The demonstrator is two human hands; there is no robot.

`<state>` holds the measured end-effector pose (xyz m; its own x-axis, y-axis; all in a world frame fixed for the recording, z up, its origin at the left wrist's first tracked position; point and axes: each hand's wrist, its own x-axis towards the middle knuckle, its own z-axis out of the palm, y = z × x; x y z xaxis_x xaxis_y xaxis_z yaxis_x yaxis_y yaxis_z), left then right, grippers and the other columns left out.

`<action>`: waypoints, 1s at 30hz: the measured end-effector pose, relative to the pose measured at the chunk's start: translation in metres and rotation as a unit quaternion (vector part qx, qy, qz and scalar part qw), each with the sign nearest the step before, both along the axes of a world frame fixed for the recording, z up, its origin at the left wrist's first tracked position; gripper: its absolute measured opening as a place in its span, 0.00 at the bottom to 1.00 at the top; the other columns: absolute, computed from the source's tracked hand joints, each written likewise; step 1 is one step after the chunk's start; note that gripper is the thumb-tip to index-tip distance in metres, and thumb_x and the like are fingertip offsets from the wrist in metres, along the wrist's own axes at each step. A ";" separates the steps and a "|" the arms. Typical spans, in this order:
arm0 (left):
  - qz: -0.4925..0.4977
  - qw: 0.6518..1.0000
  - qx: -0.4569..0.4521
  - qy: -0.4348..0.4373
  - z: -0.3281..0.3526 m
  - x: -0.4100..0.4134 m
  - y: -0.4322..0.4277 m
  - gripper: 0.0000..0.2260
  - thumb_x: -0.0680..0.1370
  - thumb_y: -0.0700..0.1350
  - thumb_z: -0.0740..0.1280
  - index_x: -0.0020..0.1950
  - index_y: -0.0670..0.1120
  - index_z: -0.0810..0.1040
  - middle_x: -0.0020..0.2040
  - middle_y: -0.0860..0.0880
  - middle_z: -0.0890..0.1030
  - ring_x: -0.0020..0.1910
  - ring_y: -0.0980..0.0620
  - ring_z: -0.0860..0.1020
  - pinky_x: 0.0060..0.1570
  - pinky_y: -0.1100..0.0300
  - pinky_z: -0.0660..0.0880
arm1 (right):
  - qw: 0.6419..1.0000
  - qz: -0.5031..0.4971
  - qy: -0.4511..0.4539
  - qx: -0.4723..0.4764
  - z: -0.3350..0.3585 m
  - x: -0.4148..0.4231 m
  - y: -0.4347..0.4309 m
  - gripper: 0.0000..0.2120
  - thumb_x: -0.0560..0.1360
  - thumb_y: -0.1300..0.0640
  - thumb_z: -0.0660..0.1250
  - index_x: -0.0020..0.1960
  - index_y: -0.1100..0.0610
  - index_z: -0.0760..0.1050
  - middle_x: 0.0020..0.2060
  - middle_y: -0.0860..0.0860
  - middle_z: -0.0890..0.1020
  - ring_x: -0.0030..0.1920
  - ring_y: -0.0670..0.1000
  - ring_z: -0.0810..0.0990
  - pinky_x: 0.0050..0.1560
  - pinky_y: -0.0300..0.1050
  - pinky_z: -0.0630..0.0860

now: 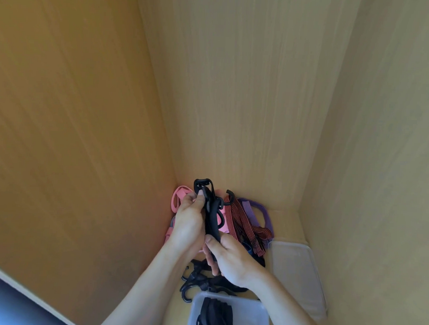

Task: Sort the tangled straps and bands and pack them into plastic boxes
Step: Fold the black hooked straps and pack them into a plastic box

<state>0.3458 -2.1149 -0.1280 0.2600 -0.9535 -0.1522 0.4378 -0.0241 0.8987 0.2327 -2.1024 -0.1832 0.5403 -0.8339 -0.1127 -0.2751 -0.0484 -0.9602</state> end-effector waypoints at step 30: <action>0.039 0.971 0.007 0.235 -0.012 -0.027 -0.011 0.13 0.84 0.39 0.52 0.54 0.36 0.75 0.42 0.37 0.84 0.36 0.46 0.84 0.39 0.54 0.81 | 0.846 -0.206 0.373 -0.320 -0.021 0.008 -0.008 0.10 0.80 0.57 0.61 0.60 0.54 0.71 0.48 0.51 0.82 0.45 0.54 0.84 0.38 0.45 0.72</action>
